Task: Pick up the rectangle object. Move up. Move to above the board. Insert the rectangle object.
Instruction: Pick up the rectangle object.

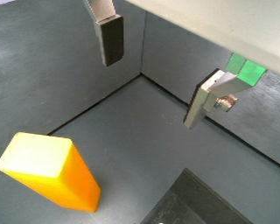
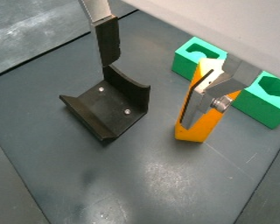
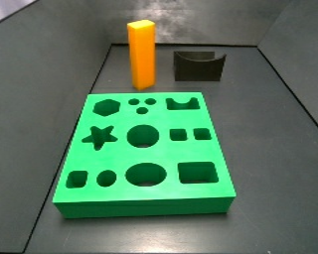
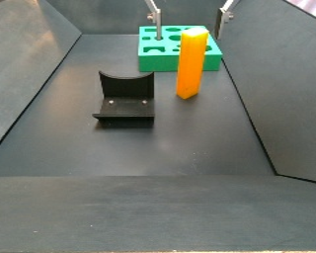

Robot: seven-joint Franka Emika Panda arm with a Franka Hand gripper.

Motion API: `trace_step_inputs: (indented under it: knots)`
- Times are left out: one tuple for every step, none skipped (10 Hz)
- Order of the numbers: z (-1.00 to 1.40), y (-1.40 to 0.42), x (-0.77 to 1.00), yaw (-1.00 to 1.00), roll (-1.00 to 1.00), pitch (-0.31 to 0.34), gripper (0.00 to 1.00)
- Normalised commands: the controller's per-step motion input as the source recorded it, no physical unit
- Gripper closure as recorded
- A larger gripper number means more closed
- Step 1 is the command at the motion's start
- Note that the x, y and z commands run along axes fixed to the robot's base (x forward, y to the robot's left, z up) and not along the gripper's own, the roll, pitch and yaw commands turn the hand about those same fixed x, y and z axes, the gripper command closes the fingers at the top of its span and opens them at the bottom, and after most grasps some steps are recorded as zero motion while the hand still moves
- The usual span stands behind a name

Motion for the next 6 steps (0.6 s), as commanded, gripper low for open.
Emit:
trace_step_inputs:
  knots:
    - [0.0,0.0,0.0,0.0,0.0,0.006,0.0]
    - [0.0,-0.09,0.19,0.07,0.0,0.0,0.0]
    - [0.02,-0.6,0.31,0.36,-0.04,0.056,0.0]
    - [0.0,-0.6,0.32,0.35,-0.07,0.114,0.0]
    - [0.0,-0.58,0.26,0.38,-0.1,0.116,0.0]
    - [-0.21,-0.61,0.2,0.39,-0.08,0.03,0.0]
